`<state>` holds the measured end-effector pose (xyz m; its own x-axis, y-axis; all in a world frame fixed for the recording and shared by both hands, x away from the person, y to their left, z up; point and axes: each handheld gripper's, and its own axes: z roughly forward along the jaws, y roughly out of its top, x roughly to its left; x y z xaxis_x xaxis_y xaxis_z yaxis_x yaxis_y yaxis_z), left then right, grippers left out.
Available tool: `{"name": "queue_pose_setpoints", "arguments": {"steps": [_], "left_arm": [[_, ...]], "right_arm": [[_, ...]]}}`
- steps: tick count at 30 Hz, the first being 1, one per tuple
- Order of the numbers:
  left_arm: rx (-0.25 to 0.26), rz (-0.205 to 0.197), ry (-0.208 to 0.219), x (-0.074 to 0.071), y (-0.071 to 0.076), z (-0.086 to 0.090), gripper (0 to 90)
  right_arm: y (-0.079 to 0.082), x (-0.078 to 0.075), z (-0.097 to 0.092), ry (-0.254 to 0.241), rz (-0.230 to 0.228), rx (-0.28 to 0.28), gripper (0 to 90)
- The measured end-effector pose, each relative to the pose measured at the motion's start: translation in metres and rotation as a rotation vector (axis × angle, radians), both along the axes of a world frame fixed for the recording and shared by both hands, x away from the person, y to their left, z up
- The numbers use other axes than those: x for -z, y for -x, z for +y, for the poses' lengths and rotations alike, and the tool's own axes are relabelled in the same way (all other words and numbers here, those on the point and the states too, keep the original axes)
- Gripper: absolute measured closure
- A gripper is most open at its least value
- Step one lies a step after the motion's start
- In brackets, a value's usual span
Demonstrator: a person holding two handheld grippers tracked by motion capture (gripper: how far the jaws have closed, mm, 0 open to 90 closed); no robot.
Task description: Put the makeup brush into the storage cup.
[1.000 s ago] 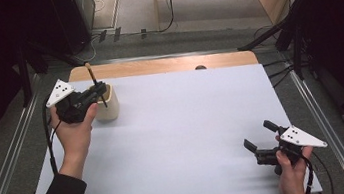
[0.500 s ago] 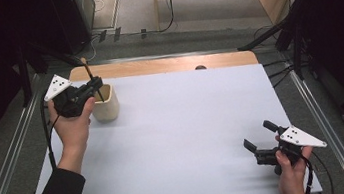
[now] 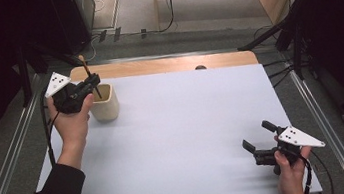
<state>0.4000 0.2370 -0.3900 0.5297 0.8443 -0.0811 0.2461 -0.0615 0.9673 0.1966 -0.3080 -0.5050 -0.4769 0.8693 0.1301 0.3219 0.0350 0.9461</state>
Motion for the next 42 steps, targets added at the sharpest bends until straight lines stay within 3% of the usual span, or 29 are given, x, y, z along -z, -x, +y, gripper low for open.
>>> {"name": "queue_pose_setpoints", "arguments": {"steps": [15, 20, 26, 31, 35, 38, 42], "left_arm": [[-0.059, 0.054, -0.023, 0.024, -0.012, 0.001, 83.8], [-0.059, 0.099, -0.027, 0.032, -0.014, 0.002, 83.9], [-0.063, 0.122, -0.052, 0.038, -0.013, 0.0, 83.8], [-0.048, 0.18, -0.032, 0.041, -0.015, 0.001, 83.1], [-0.055, 0.215, -0.054, 0.042, -0.014, 0.001, 70.7], [-0.035, 0.199, -0.025, 0.039, -0.01, 0.004, 56.4], [0.007, 0.182, -0.009, 0.033, -0.004, 0.005, 29.8]], "right_arm": [[0.0, 0.0, 0.001, -0.001, 0.0, -0.004, 0.0], [0.0, 0.0, 0.001, 0.0, 0.0, -0.006, 0.0], [0.0, 0.0, 0.002, 0.004, 0.0, -0.008, 0.0], [-0.001, 0.001, 0.002, 0.002, 0.004, -0.007, 0.0], [-0.001, 0.001, 0.003, 0.003, 0.004, -0.009, 0.0], [-0.001, 0.001, 0.003, 0.002, 0.007, -0.012, 0.0], [-0.001, 0.002, 0.004, 0.002, 0.008, -0.013, 0.0]]}}
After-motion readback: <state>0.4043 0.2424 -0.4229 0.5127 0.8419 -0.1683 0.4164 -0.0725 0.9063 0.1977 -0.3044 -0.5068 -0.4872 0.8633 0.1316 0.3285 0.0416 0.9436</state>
